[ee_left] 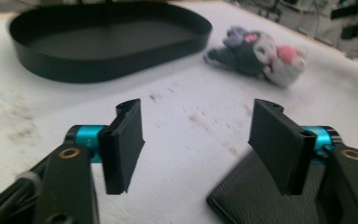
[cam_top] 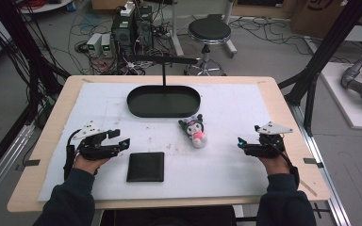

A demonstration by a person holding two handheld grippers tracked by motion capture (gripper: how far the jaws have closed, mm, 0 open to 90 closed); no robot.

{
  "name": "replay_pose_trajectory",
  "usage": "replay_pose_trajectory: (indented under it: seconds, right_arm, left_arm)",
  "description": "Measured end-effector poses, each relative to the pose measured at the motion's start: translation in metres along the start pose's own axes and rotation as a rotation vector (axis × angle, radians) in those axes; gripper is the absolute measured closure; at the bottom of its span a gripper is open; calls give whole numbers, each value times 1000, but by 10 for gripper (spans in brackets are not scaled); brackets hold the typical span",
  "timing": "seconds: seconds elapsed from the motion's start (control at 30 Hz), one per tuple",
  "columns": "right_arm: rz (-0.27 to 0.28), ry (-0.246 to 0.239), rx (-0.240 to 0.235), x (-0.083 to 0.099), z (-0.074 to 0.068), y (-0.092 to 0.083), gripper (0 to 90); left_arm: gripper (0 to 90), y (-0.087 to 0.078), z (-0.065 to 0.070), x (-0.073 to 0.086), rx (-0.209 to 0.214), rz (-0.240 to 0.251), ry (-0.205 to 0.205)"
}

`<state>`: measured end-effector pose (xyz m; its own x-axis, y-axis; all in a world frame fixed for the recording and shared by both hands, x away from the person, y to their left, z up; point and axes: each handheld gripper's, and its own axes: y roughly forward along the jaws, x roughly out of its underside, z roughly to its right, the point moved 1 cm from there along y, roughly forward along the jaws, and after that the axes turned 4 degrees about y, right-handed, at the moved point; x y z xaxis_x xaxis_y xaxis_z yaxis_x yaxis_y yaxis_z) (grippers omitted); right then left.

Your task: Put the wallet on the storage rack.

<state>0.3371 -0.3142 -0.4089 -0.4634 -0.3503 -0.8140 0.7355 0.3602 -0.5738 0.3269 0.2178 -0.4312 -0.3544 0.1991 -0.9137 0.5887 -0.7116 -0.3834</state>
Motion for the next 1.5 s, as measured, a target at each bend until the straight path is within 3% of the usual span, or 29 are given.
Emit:
replay_pose_trajectory:
  seconds: [0.13,0.17,0.2,0.23,0.37,0.47,0.53,0.6,0.63,0.7,0.83,0.87,0.9,0.93,0.97,1.0,1.03,1.13,1.2,1.23,1.3,1.4,1.47,1.5]
  right_arm:
    - [-5,-17,-6,-3,-4,3,196]
    - [-6,-22,-5,-3,-4,4,196]
    - [-8,-20,-7,-3,-4,4,196]
    - [-9,-18,-6,-3,-3,4,196]
    - [-7,-15,-3,-2,-2,4,196]
    - [-12,-13,1,-2,-1,5,196]
    - [-16,-13,1,-1,-1,6,196]
    - [-16,-17,3,-1,-1,5,196]
    - [-14,-15,2,-1,-2,5,196]
    - [-18,-15,2,-1,-2,5,196]
    - [-22,-9,8,0,-1,6,196]
    - [-24,-9,7,0,-2,6,196]
    - [-24,-9,7,0,-2,6,196]
    - [-25,-8,7,0,-2,6,197]
    - [-25,-8,7,0,-2,6,196]
    - [-24,-8,6,0,-2,6,197]
    - [-24,-8,8,0,-2,6,196]
    - [-23,-3,6,0,-2,6,196]
    - [-20,-4,5,0,-2,6,197]
    - [-20,-5,5,0,-2,6,197]
    - [-21,-4,7,1,-2,6,197]
    - [-22,-2,6,1,-2,6,197]
    - [-22,0,6,1,-2,6,196]
    - [-22,0,6,1,-2,6,196]
  left_arm:
    - [425,7,-1,6,40,-77,-17]
    - [439,7,-1,6,40,-77,-17]
    - [448,10,-1,8,57,-100,-21]
    - [456,16,1,11,93,-155,-32]
    - [462,26,6,18,133,-244,-16]
    - [541,27,5,18,172,-252,-14]
    - [597,27,4,18,169,-254,-23]
    - [675,25,1,17,158,-237,-44]
    - [758,25,1,17,158,-237,-44]
    - [844,20,-2,16,177,-205,-47]
    - [864,18,-3,14,189,-177,-64]
    - [868,15,-4,11,198,-128,-85]
    - [871,15,-4,11,198,-128,-85]
    - [872,11,-5,7,191,-73,-95]
    - [873,11,-5,7,191,-73,-95]
    - [874,5,-6,3,175,-28,-96]
    - [875,5,-6,3,175,-28,-96]
    - [877,-5,-10,-4,120,58,-111]
    - [878,-10,-13,-7,77,94,-118]
    - [878,-10,-13,-7,77,94,-118]
    - [878,-19,-16,-12,-8,150,-117]
    - [878,-22,-18,-14,-44,152,-118]
    - [877,-20,-22,-7,-47,107,-174]
    - [876,-20,-22,-7,-47,107,-174]
